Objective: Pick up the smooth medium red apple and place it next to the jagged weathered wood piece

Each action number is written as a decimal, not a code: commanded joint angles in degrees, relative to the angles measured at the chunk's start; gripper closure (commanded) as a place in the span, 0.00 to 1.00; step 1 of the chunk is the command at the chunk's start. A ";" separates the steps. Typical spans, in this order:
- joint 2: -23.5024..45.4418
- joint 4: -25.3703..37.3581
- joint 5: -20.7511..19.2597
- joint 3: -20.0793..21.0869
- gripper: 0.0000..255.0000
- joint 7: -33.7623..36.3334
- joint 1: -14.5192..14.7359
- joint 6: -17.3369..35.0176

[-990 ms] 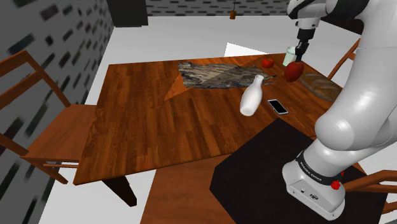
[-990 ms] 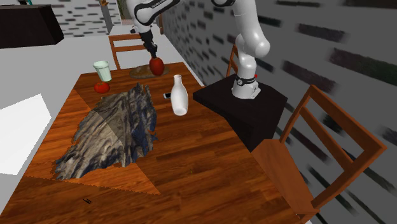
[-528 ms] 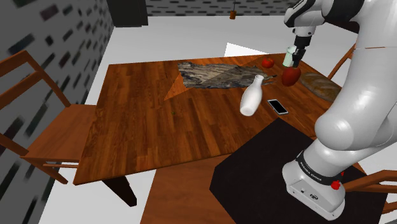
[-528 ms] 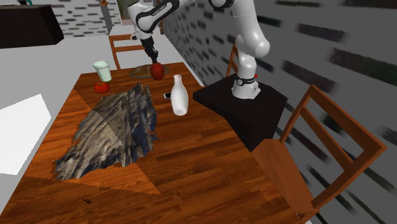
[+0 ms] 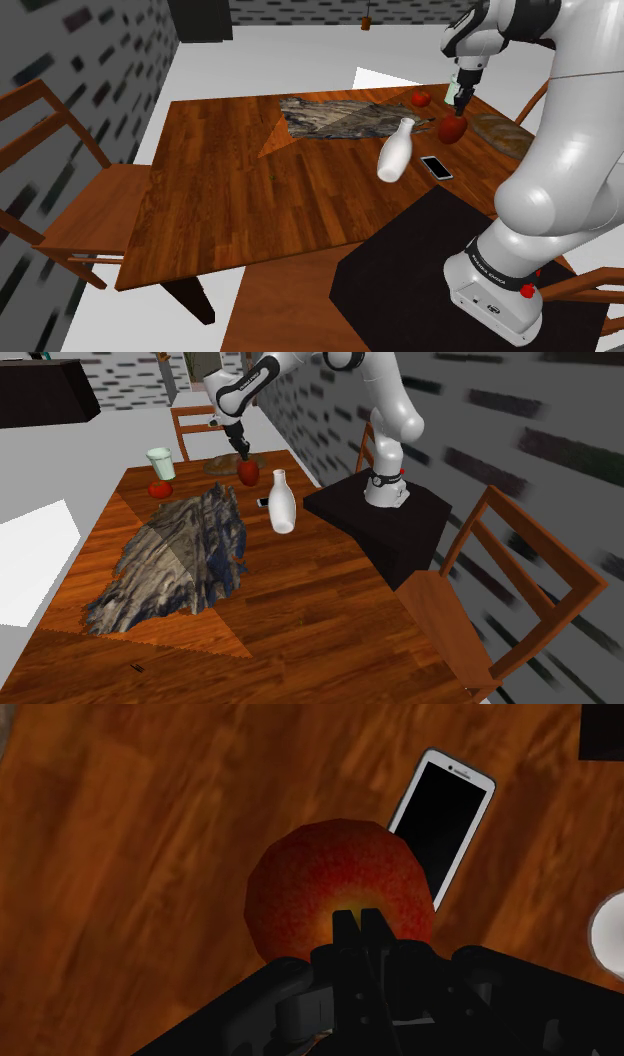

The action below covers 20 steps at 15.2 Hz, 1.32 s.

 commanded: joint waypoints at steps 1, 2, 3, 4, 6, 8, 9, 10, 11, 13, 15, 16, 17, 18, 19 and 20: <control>0.73 -0.60 0.34 0.24 1.00 -0.01 -0.09 1.30; 1.15 -0.80 0.53 0.37 1.00 -0.05 -0.18 1.88; 1.57 -0.98 0.72 0.50 1.00 -0.09 -0.28 2.46; 2.00 -1.15 0.91 0.63 1.00 -0.13 -0.37 3.03; 2.89 -1.45 1.29 0.90 1.00 -0.22 -0.57 4.16; 3.81 -1.70 1.69 1.19 1.00 -0.32 -0.78 5.27; 4.46 -1.83 1.96 1.40 1.00 -0.38 -0.93 6.03; 4.46 -1.85 1.96 1.40 1.00 -0.38 -0.93 6.03; 4.46 -1.84 1.96 1.40 1.00 -0.38 -0.94 6.03; 4.46 -1.84 1.96 1.40 1.00 -0.38 -0.94 6.03; 4.46 -1.83 1.96 1.40 1.00 -0.38 -0.94 6.03; 4.46 -1.83 1.96 1.40 1.00 -0.38 -0.94 6.03; 4.46 -1.83 1.96 1.40 1.00 -0.38 -0.94 6.03; 4.46 -1.83 1.96 1.40 0.00 -0.38 -0.94 6.03; 4.46 -1.84 1.96 1.40 0.00 -0.38 -0.94 6.03; 4.46 -1.84 1.96 1.40 0.00 -0.38 -0.94 6.03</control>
